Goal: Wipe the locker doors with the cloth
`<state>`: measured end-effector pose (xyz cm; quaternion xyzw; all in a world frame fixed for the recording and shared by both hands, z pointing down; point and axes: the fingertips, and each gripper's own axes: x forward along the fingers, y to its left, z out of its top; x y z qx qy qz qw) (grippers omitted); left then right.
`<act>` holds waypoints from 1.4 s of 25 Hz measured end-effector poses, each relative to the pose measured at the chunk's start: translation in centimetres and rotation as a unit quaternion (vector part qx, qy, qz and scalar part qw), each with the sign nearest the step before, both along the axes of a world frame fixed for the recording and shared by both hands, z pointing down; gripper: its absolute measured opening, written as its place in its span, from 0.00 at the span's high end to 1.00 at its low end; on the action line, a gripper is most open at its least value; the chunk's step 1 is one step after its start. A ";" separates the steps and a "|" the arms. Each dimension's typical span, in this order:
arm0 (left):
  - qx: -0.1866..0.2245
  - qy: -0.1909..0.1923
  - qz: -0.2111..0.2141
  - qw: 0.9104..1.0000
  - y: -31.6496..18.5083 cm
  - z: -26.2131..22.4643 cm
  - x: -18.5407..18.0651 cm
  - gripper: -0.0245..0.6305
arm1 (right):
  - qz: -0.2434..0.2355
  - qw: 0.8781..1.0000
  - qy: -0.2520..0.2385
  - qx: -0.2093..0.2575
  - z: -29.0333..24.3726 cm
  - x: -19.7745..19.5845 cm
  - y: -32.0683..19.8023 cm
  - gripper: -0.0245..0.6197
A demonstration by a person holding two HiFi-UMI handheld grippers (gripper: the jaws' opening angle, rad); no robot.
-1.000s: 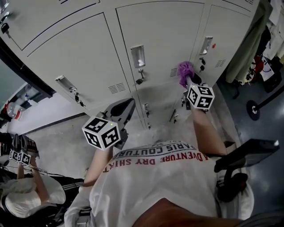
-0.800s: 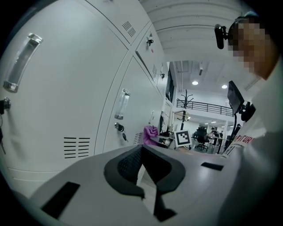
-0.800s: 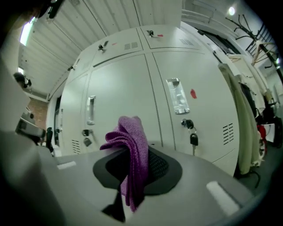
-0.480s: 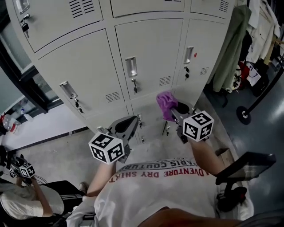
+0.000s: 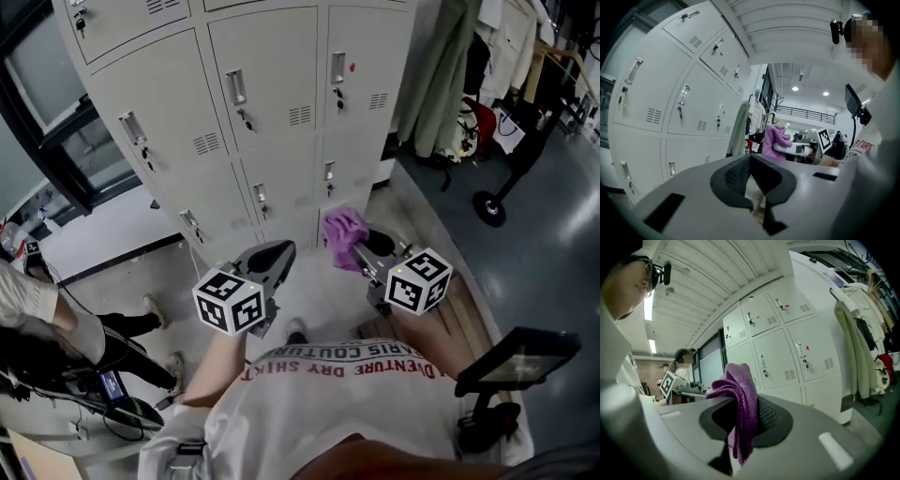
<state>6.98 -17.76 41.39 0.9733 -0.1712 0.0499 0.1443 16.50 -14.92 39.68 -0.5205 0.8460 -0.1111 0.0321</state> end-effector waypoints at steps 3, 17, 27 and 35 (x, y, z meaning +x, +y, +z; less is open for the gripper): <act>-0.008 -0.001 0.020 1.000 10.5 1.3 1.0 0.96 | -0.004 1.000 -0.002 -0.016 2.0 -0.2 10.4 0.87; 0.016 -0.002 -0.002 1.000 37.9 -4.5 -3.7 0.96 | -0.056 0.998 -0.009 0.000 -3.4 -4.9 37.3 0.87; 0.041 -0.026 0.023 0.999 51.3 -3.6 -10.5 0.96 | -0.031 0.999 -0.025 0.008 -2.0 -12.1 50.7 0.87; 0.039 -0.012 0.021 0.999 61.2 -3.1 -18.1 0.96 | -0.018 1.000 0.003 0.021 -1.9 -19.3 60.8 0.87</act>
